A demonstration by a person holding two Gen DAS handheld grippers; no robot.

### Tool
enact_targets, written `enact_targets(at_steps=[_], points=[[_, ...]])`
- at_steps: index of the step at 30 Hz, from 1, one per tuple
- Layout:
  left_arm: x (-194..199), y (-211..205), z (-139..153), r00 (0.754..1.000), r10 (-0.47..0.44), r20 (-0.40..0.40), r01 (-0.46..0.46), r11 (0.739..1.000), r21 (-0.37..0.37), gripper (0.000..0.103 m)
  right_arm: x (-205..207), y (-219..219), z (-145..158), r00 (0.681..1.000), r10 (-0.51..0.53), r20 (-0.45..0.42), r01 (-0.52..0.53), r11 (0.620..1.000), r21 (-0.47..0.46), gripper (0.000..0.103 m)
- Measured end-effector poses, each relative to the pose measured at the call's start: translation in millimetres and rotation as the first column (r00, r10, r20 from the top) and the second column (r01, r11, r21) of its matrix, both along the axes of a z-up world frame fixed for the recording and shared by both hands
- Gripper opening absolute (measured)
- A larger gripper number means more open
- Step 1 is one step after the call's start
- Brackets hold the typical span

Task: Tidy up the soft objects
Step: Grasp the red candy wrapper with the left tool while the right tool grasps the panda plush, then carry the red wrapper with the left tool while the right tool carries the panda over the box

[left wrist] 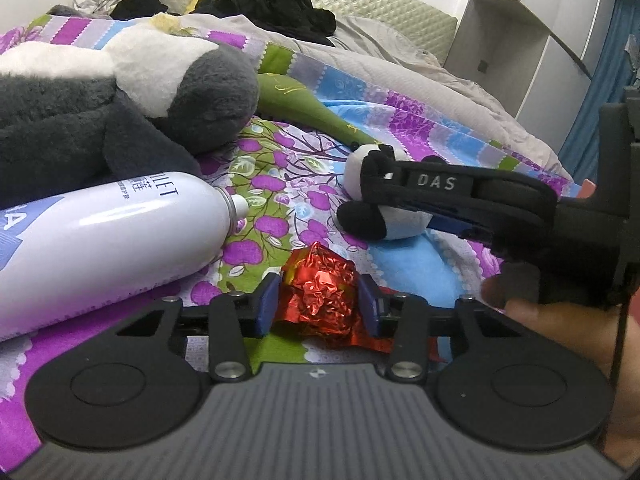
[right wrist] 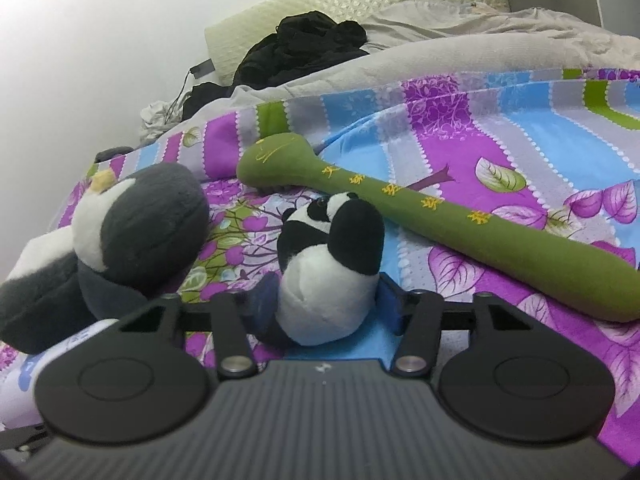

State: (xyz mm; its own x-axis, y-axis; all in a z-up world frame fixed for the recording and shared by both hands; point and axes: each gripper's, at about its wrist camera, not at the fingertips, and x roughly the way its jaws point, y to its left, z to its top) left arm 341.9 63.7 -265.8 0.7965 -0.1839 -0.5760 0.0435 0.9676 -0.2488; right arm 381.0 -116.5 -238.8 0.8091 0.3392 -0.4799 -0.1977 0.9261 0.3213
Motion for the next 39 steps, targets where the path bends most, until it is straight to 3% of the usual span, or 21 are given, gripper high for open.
enact_targets(at_steps=[11, 17, 30, 39], points=[[-19, -9, 17, 0.999, 0.029, -0.018, -0.029, 1.0, -0.008, 0.044, -32, -17, 29, 1.0, -0.002, -0.011, 0.001, 0.999, -0.046, 0.05], [-44, -11, 36, 0.999, 0.032, -0.017, -0.032, 1.0, 0.0, 0.045, -64, -31, 47, 0.999, -0.002, -0.041, -0.001, 0.998, -0.056, 0.05], [-106, -1, 71, 0.995, 0.073, -0.064, -0.077, 0.996, -0.054, 0.045, -136, -38, 78, 0.997, 0.023, -0.074, -0.033, 0.989, -0.143, 0.049], [-146, -6, 110, 0.991, 0.095, -0.093, -0.098, 0.995, -0.03, 0.045, -188, -45, 100, 0.995, 0.036, -0.091, -0.053, 0.981, -0.188, 0.049]])
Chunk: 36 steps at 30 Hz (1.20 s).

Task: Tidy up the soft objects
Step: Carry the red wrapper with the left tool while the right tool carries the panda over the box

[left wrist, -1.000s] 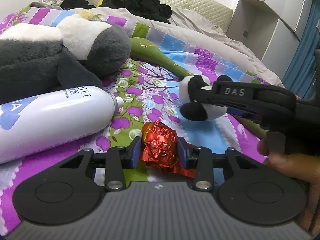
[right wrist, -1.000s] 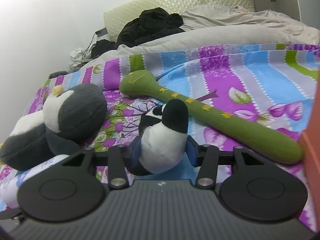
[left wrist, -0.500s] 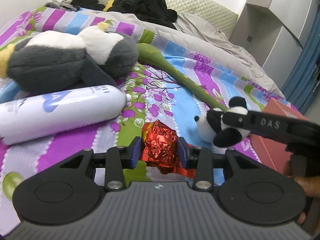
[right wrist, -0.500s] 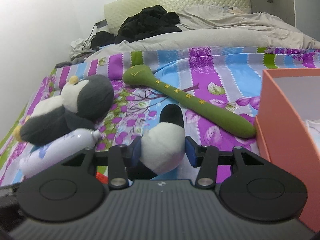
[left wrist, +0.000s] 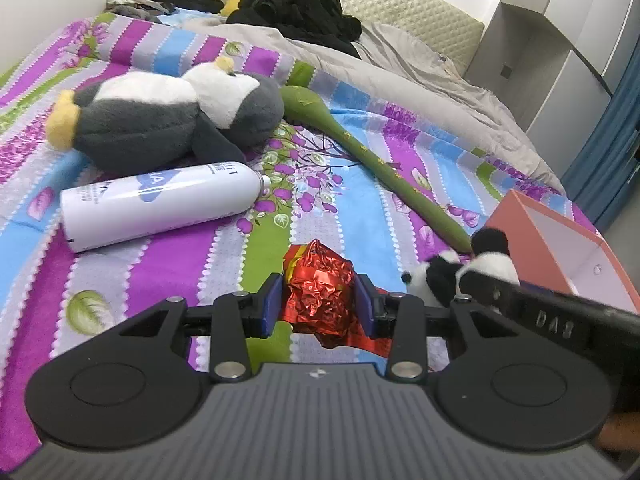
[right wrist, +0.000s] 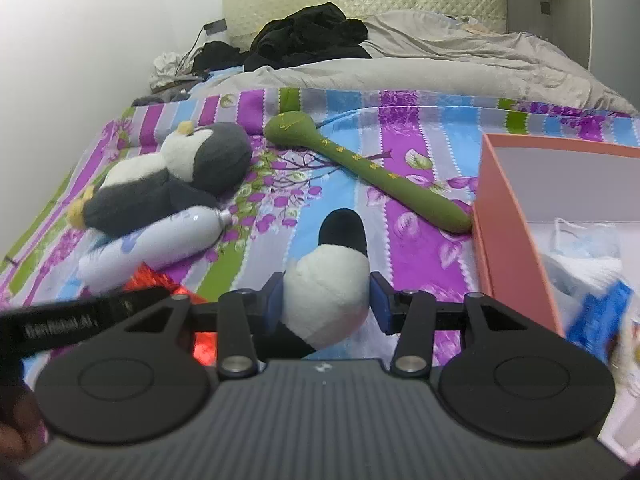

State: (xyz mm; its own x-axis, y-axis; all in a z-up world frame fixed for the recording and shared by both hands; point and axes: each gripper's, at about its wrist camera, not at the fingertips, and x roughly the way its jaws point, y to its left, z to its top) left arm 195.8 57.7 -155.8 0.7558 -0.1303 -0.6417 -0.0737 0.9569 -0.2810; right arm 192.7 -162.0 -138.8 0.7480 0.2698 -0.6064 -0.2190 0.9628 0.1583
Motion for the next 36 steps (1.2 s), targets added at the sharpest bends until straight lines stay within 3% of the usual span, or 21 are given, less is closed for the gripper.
enact_targets(at_steps=[11, 23, 36], points=[[-52, -10, 40, 1.0, 0.005, -0.028, -0.005, 1.0, 0.005, 0.045, -59, -17, 24, 1.0, 0.012, -0.028, -0.013, 1.0, -0.027, 0.049], [-92, -20, 66, 0.998, -0.024, -0.058, 0.025, 1.0, 0.019, 0.045, -89, -26, 54, 0.996, 0.064, -0.063, -0.065, 0.998, -0.021, 0.049], [-94, -56, 95, 0.995, -0.092, -0.031, 0.093, 0.995, 0.037, 0.045, -111, -61, 80, 0.999, 0.03, -0.041, -0.031, 0.999, -0.02, 0.049]])
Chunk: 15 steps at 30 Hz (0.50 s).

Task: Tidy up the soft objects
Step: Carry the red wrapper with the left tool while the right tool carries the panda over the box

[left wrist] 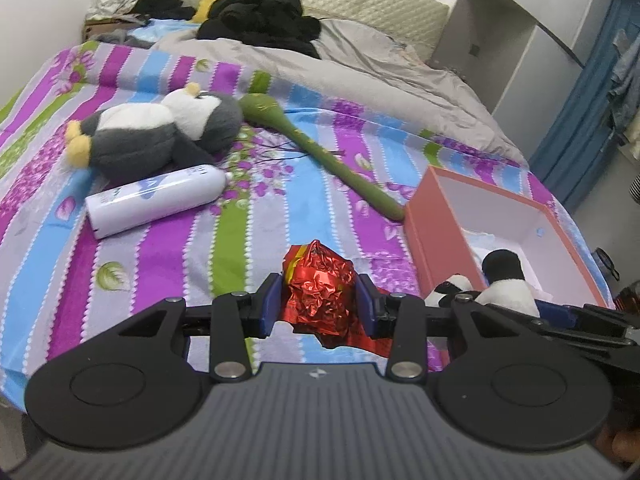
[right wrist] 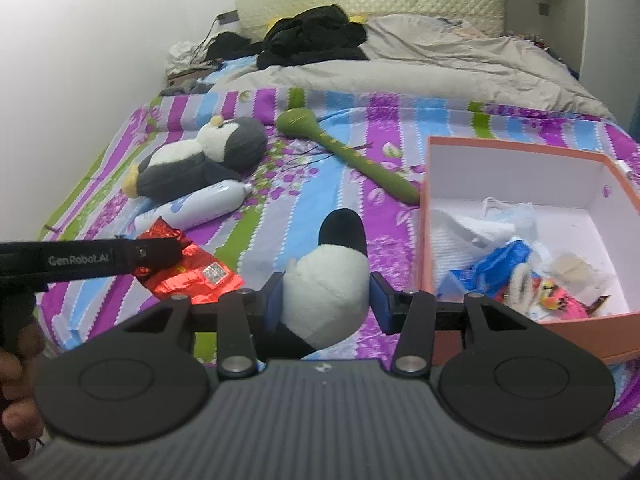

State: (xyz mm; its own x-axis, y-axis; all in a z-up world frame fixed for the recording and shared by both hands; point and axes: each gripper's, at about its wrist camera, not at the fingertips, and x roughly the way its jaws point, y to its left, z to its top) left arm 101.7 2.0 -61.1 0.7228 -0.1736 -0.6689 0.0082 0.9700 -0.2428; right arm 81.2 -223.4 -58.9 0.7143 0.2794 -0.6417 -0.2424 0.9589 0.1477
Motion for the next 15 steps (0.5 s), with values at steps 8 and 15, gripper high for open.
enact_targets(at_steps=[8, 15], points=[[8, -48, 11, 0.995, -0.099, 0.022, 0.099, 0.995, -0.001, 0.045, -10, -40, 15, 0.995, -0.091, 0.038, 0.09, 0.996, 0.003, 0.049], [7, -97, 17, 0.978, -0.205, 0.045, 0.206, 0.978, -0.014, 0.045, -34, -83, 20, 0.982, -0.187, 0.04, 0.188, 0.982, -0.012, 0.049]])
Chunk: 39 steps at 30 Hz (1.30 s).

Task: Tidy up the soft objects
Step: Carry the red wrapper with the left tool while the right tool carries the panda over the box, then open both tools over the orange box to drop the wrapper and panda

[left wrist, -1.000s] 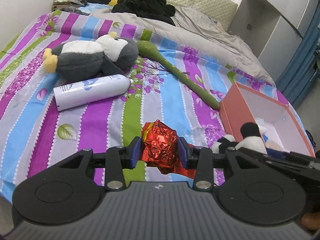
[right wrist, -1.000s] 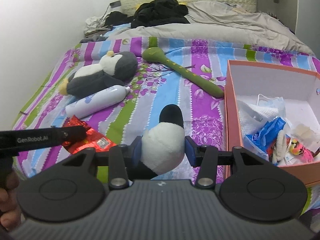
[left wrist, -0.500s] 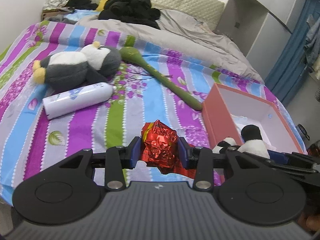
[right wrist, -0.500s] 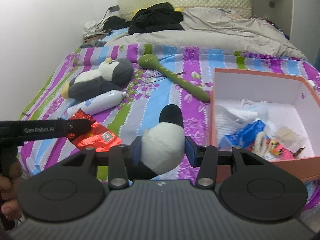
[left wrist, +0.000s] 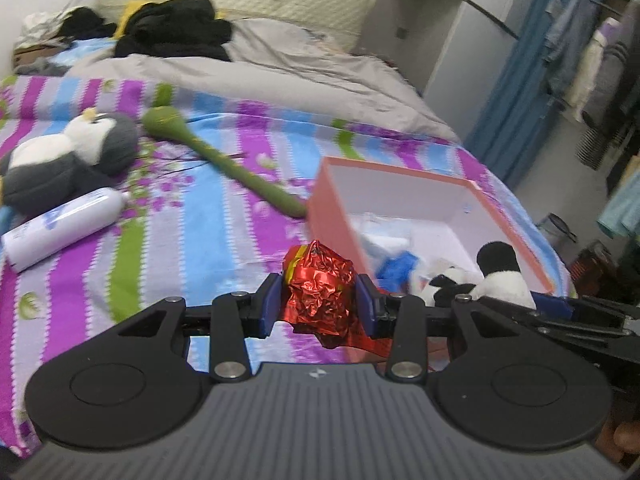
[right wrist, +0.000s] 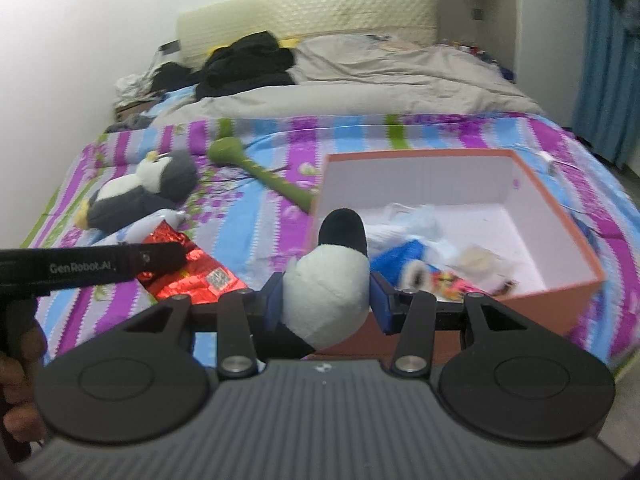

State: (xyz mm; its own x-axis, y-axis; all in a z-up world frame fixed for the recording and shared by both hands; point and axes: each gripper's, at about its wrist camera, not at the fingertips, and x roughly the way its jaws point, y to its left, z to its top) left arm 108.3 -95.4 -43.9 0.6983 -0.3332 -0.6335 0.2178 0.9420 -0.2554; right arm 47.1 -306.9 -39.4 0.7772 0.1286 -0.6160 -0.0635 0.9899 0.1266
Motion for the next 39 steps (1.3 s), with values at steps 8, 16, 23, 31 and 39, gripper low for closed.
enact_targets(at_steps=[8, 16, 23, 31, 39], points=[[8, -47, -4, 0.994, -0.109, -0.014, 0.109, 0.994, 0.009, 0.045, -15, -43, -5, 0.99, -0.139, -0.01, 0.139, 0.99, 0.03, 0.049], [44, -86, -14, 0.984, -0.17, -0.044, 0.171, 0.985, 0.014, 0.045, 5, -76, -9, 0.981, -0.195, -0.009, 0.195, 0.98, 0.037, 0.049], [90, -121, -29, 0.979, -0.188, -0.08, 0.192, 0.981, 0.041, 0.045, 37, -100, -13, 0.984, -0.179, -0.004, 0.179, 0.982, 0.059, 0.049], [142, -154, -56, 0.97, -0.203, -0.132, 0.212, 0.976, 0.058, 0.045, 87, -116, -23, 0.989, -0.144, -0.02, 0.145, 0.986, 0.083, 0.049], [183, -170, -83, 0.966, -0.193, -0.17, 0.207, 0.976, 0.067, 0.049, 130, -135, -64, 0.975, -0.174, -0.136, 0.187, 0.978, 0.092, 0.051]])
